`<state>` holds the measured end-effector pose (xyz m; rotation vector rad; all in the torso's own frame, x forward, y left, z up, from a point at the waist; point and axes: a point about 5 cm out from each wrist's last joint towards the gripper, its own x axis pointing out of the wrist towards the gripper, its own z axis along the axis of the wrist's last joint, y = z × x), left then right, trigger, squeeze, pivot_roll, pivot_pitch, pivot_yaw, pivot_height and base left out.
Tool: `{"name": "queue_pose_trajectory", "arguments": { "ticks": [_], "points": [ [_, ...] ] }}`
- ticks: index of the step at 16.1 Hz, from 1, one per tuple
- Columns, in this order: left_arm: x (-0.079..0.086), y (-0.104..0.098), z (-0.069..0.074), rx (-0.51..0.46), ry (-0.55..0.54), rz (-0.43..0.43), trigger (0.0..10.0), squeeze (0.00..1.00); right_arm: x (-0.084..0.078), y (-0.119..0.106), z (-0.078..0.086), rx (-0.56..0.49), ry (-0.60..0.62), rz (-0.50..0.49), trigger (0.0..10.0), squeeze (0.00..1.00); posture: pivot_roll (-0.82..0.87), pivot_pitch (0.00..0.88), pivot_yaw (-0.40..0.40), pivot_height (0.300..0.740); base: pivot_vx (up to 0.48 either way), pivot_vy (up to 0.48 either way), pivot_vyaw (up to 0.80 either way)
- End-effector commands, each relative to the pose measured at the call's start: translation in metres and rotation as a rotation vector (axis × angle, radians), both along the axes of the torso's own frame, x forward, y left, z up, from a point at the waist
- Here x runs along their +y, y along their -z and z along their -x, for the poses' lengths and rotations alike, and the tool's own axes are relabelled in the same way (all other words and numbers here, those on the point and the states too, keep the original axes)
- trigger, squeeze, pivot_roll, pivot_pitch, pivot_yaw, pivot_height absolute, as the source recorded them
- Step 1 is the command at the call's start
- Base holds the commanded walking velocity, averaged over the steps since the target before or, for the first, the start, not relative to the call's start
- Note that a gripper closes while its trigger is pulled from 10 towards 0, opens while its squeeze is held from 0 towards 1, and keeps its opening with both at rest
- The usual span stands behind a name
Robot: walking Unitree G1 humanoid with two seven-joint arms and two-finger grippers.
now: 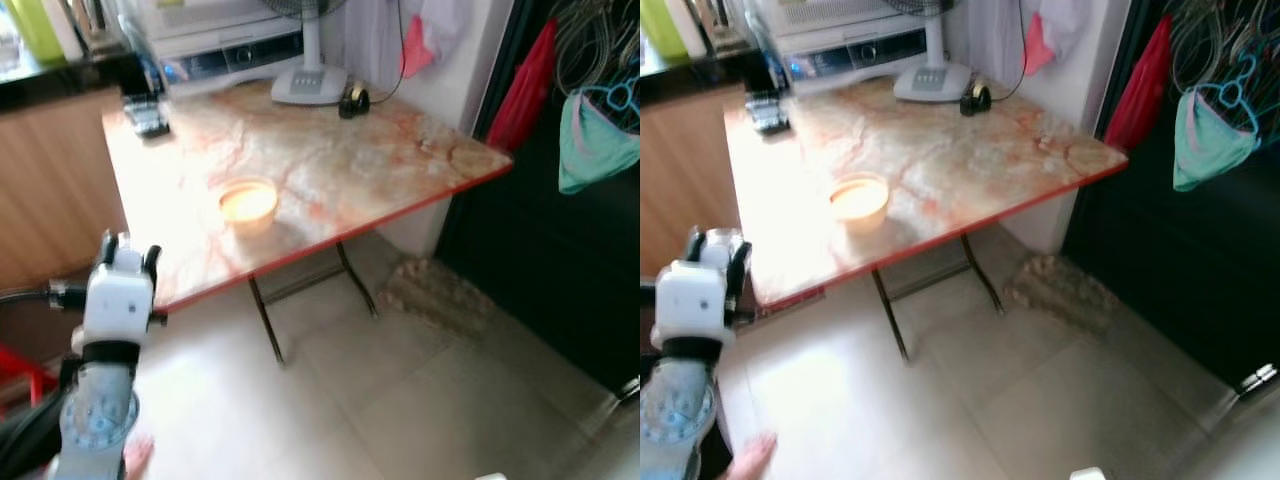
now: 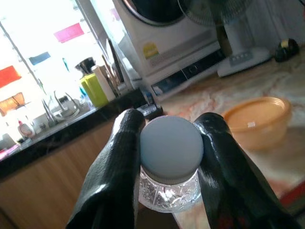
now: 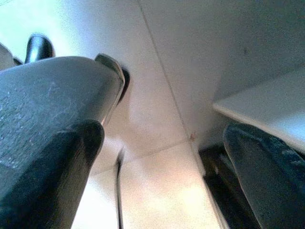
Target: Restocking fridge
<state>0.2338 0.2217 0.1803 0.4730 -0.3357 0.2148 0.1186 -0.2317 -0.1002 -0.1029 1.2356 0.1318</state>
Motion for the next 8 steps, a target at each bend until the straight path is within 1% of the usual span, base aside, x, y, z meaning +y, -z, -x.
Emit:
{"name": "queue_pose_trajectory", "arguments": {
  "ticks": [1, 2, 4, 5, 7, 8],
  "points": [
    [0.000, 0.001, -0.001, 0.021, 0.014, -0.012, 10.0, 0.00, 0.001, 0.002, 0.006, 0.018, 0.011, -0.004, 10.0, 0.00, 0.05, 0.069, -0.015, 0.740, 0.000, 0.000, 0.00],
    [-0.002, 0.005, -0.003, 0.049, 0.028, -0.009, 10.0, 0.00, 0.001, 0.002, 0.006, 0.023, 0.010, -0.001, 10.0, 0.00, 0.05, 0.069, -0.013, 0.740, 0.000, 0.000, 0.00],
    [-0.001, 0.013, -0.004, 0.100, 0.033, -0.004, 10.0, 0.00, 0.001, 0.003, 0.008, 0.031, 0.019, -0.001, 10.0, 0.00, 0.05, 0.069, -0.011, 0.740, 0.000, 0.000, -0.80],
    [-0.005, 0.019, -0.005, 0.136, 0.071, 0.004, 10.0, 0.00, 0.001, 0.003, 0.009, 0.033, 0.015, 0.001, 10.0, 0.00, 0.05, 0.070, -0.010, 0.740, 0.000, 0.000, -0.80],
    [-0.009, 0.023, -0.005, 0.160, 0.103, 0.006, 10.0, 0.00, 0.001, 0.003, 0.009, 0.033, 0.015, 0.000, 10.0, 0.00, 0.05, 0.069, -0.008, 0.740, 0.000, 0.000, -0.80],
    [-0.010, 0.030, -0.005, 0.196, 0.117, 0.019, 10.0, 0.00, 0.001, 0.003, 0.010, 0.035, 0.015, 0.001, 10.0, 0.00, 0.05, 0.066, -0.004, 0.740, 0.000, 0.000, -0.80]
  ]
}}
